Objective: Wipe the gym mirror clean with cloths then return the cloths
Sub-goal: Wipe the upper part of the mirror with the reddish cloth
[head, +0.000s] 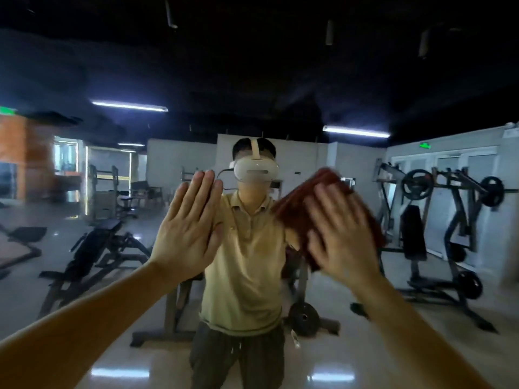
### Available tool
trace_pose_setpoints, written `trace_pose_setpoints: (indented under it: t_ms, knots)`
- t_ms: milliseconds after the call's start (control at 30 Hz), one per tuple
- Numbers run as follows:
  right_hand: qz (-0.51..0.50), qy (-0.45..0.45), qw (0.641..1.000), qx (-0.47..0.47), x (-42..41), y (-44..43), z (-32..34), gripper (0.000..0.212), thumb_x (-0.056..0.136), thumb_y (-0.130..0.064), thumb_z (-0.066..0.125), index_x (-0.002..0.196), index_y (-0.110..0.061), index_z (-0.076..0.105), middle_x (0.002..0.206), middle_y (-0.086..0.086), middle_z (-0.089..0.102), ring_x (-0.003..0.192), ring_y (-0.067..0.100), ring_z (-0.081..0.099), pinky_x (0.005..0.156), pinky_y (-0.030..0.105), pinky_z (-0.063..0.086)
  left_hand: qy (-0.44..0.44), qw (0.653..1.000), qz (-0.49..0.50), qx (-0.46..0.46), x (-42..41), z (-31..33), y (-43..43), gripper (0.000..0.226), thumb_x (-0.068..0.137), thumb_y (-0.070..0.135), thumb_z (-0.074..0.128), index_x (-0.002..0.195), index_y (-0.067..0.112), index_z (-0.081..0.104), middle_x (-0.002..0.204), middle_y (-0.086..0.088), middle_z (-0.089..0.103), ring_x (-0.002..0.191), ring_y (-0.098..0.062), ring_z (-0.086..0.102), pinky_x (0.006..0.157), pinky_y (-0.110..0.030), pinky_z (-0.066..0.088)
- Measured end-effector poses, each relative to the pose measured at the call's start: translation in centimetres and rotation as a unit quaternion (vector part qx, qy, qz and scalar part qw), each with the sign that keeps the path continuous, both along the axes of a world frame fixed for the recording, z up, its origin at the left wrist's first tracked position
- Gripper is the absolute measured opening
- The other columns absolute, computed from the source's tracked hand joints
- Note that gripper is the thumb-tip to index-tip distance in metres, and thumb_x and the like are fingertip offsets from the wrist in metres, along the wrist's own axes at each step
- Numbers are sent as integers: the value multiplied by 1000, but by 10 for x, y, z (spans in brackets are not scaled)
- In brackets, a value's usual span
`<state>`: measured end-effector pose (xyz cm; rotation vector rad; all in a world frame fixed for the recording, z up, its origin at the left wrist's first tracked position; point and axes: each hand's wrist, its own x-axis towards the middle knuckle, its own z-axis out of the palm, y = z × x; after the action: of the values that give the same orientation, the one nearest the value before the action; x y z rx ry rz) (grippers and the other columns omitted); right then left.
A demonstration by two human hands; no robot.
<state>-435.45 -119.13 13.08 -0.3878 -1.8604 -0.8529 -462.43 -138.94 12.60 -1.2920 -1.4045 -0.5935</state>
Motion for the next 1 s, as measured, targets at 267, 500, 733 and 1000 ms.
trace_pose_setpoints:
  t_ms: [267, 500, 733, 1000]
  knots:
    - [-10, 304, 934, -187, -112, -86, -12, 63, 109, -38, 29, 166, -12, 22, 174, 15, 10, 161, 33, 7, 129, 57, 5, -25, 997, -71, 15, 1, -15, -32, 68, 107, 31, 37, 166, 3, 18, 175, -16, 6, 163, -32, 6, 130, -58, 10]
    - [75, -101, 991, -43, -127, -103, -138, 60, 111, -42, 30, 167, -20, 21, 176, 4, 5, 162, 27, 8, 130, 51, 1, -71, 991, -110, -9, -16, -91, -40, 74, 99, 35, 37, 162, -3, 26, 173, -22, 15, 160, -41, 14, 125, -68, 17]
    - [-73, 189, 965, -168, 6, -3, -120, 66, 109, -45, 23, 166, -14, 17, 174, 13, 13, 160, 35, 14, 127, 61, 14, -29, 1000, -7, -6, -25, -116, -14, 85, 104, 52, 44, 165, 0, 17, 173, -23, 8, 160, -43, 13, 125, -67, 18]
    - [43, 140, 973, -180, -173, -139, -181, 66, 110, -48, 25, 168, -18, 12, 174, 12, 11, 160, 35, 15, 129, 56, 6, -38, 996, -83, -12, -33, -115, -20, 87, 102, 62, 28, 163, -1, 25, 174, -21, 12, 160, -41, 14, 128, -63, 13]
